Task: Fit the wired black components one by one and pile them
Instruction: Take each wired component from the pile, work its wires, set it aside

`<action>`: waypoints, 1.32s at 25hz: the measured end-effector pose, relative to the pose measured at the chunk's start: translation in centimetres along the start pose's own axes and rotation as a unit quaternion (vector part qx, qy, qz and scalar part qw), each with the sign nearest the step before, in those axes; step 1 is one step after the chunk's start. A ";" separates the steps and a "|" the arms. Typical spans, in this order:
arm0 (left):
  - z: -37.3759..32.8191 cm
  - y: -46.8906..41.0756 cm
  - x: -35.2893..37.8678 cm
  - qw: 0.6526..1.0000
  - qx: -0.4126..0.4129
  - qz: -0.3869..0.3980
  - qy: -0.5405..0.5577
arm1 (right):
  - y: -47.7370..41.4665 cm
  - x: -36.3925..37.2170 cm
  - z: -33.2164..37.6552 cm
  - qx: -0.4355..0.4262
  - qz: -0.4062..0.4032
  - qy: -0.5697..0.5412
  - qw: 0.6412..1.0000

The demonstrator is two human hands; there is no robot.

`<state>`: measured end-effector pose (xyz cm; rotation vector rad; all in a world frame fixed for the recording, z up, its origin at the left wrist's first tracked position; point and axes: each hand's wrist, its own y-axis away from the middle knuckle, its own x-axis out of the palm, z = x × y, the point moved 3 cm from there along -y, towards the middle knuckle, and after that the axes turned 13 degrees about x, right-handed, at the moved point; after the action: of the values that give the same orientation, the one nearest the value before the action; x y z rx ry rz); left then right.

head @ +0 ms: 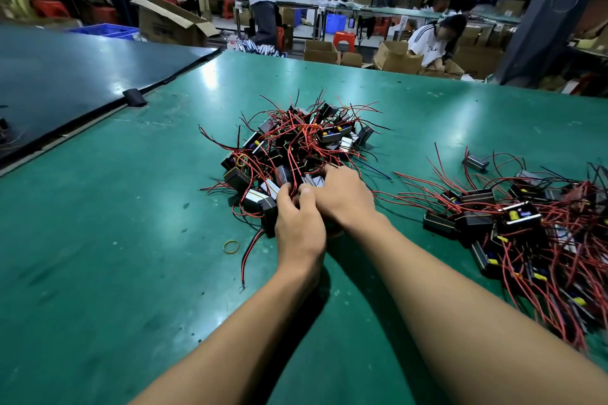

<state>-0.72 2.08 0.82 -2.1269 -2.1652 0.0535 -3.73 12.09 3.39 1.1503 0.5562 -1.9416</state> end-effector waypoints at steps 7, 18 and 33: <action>-1.6 0.6 -0.5 0.997 -0.011 0.020 0.079 | 0.0 -3.7 -3.3 -0.020 -0.011 -0.031 0.999; -1.7 -1.1 -1.2 0.887 0.211 0.158 -0.380 | 7.6 -5.6 -7.5 -0.119 0.050 0.068 0.989; -1.6 -0.6 -0.9 0.831 0.222 0.226 -0.458 | 5.1 -5.9 -9.5 -0.090 -0.055 -0.052 0.993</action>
<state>-1.13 1.09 2.46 -2.4816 -1.5578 1.7333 6.95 18.14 4.03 0.9163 0.7348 -1.9875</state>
